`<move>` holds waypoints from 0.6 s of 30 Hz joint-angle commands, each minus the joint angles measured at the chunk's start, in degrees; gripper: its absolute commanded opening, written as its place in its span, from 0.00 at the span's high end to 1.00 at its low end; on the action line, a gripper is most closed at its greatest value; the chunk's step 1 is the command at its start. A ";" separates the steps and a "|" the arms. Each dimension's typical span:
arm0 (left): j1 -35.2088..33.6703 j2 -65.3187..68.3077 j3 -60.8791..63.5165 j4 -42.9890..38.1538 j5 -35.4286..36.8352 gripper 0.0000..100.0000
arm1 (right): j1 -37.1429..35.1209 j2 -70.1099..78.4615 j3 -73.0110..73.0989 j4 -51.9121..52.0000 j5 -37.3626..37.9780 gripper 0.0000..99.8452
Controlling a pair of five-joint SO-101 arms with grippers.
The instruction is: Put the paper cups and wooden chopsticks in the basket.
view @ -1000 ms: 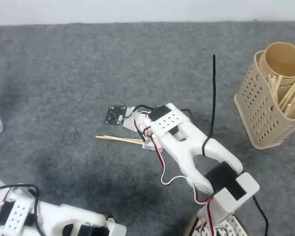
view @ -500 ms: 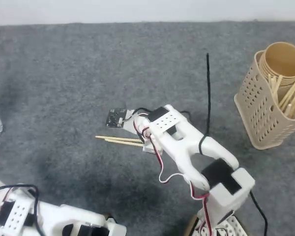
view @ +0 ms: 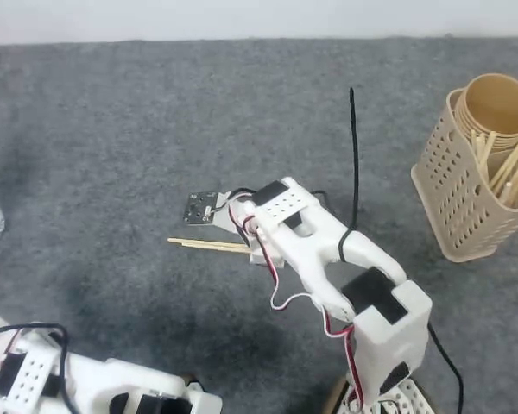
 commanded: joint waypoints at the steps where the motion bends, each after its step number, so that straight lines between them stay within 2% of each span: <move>1: 0.62 -1.23 -0.31 -0.88 -0.62 0.78 | -0.57 1.89 -3.08 3.47 1.85 0.99; 7: 0.62 -1.23 -0.31 -0.88 -0.62 0.78 | 0.22 -1.80 -6.59 6.90 1.67 0.99; 13: 0.62 -1.23 -0.31 -0.88 -0.62 0.78 | 4.00 -21.49 -19.96 19.65 1.41 0.99; 18: 0.62 -1.23 -0.31 -0.88 -0.62 0.78 | 9.63 -35.82 -29.36 22.55 -1.67 0.99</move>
